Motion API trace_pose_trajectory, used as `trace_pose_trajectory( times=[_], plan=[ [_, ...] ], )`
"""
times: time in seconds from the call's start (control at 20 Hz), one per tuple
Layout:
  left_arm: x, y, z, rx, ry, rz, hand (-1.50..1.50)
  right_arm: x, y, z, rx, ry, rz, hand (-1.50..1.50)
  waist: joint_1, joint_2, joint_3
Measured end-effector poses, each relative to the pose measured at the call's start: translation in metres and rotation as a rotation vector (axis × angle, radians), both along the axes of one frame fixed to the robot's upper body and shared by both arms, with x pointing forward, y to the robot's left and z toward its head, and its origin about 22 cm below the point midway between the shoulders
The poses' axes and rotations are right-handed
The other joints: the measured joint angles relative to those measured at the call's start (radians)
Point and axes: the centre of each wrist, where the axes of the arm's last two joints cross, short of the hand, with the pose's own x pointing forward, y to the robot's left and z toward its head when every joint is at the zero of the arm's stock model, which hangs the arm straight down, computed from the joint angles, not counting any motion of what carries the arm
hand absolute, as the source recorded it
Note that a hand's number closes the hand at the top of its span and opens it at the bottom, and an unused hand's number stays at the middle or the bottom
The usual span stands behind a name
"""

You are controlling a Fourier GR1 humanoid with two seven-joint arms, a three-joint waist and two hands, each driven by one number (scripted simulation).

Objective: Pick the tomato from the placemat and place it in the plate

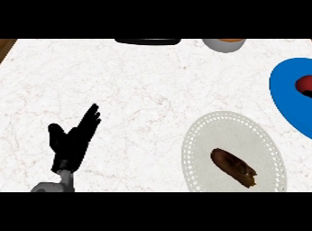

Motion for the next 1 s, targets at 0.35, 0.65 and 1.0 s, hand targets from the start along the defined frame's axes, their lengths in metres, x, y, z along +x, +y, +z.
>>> trace_pose_trajectory(
  times=[0.35, 0.65, 1.0],
  plan=[
    [-0.002, 0.003, -0.001, 0.000, 0.013, 0.020, 0.00, -0.025, -0.035, 0.007, 0.175, -0.074, 0.003, -1.50, -0.016, -0.005, 0.000],
    [-0.004, 0.003, -0.002, 0.002, 0.022, 0.029, 0.00, -0.068, -0.070, 0.003, 0.262, -0.061, 0.122, -1.50, -0.029, -0.009, 0.000],
    [-0.007, 0.006, -0.002, -0.003, 0.024, 0.043, 0.00, -0.116, -0.098, -0.003, 0.234, 0.032, 0.167, -1.50, -0.038, -0.013, -0.001]
  ],
)
